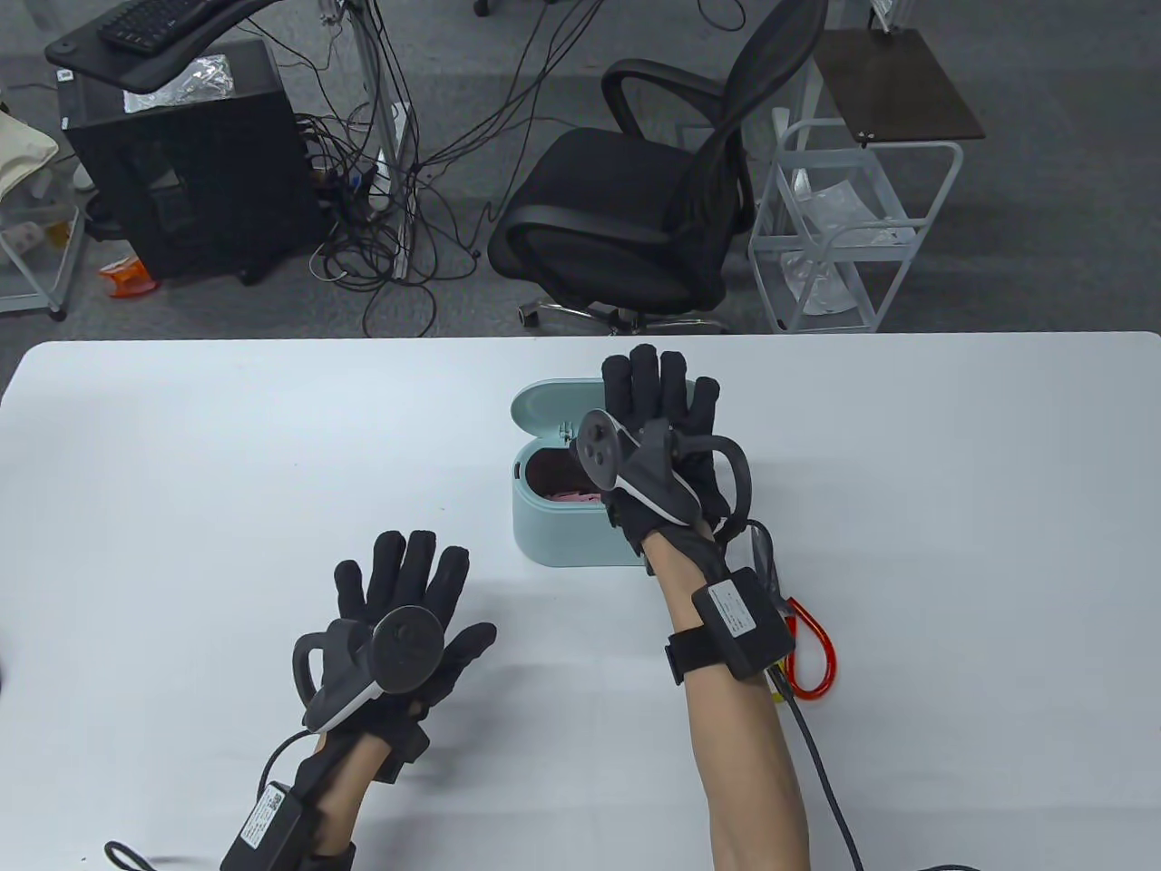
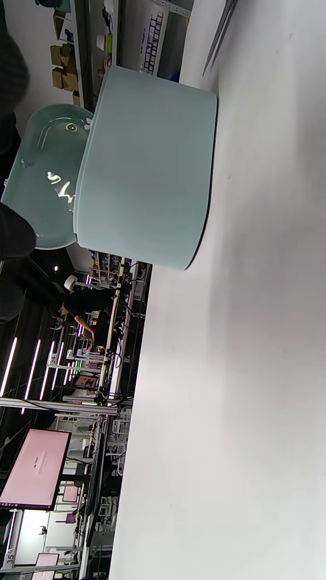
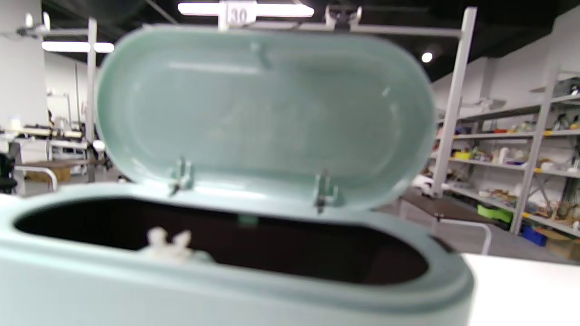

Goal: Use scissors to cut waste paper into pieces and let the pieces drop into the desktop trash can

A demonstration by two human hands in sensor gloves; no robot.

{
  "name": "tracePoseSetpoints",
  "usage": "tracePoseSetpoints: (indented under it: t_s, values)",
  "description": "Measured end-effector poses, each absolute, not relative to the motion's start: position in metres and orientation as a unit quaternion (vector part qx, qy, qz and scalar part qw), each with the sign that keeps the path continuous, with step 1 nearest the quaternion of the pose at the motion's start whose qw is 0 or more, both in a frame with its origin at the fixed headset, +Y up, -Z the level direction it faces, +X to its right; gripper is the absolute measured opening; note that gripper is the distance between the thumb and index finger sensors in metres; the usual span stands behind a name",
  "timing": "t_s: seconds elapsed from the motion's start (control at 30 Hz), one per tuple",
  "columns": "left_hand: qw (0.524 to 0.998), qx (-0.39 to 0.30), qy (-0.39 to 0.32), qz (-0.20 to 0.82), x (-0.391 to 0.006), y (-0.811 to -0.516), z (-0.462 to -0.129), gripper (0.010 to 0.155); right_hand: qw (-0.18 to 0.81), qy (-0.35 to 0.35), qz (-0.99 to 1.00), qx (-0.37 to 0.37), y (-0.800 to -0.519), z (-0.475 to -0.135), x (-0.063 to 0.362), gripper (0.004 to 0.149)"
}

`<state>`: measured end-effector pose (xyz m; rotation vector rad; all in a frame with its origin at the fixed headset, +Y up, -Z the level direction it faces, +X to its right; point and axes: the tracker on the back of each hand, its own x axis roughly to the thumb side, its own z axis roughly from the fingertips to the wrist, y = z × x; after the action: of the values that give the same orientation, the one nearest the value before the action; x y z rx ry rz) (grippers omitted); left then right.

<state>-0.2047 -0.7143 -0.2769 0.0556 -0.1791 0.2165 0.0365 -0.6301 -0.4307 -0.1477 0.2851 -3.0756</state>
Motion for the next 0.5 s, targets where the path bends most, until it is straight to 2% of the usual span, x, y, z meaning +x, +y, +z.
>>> tracePoseSetpoints:
  t_s: [0.1, 0.3, 0.5]
  values:
    - [0.990, 0.029, -0.089, 0.109, -0.205, -0.714, -0.277, 0.087, 0.010, 0.066, -0.996, -0.057, -0.641, -0.432, 0.036, 0.084]
    - [0.989, 0.031, -0.093, 0.107, -0.204, -0.714, -0.277, 0.086, 0.056, 0.142, -0.984, -0.086, -0.648, -0.411, 0.037, 0.082]
    - [0.990, 0.030, -0.092, 0.106, -0.204, -0.715, -0.277, 0.086, 0.069, 0.164, -0.977, -0.115, -0.671, -0.389, 0.041, 0.080]
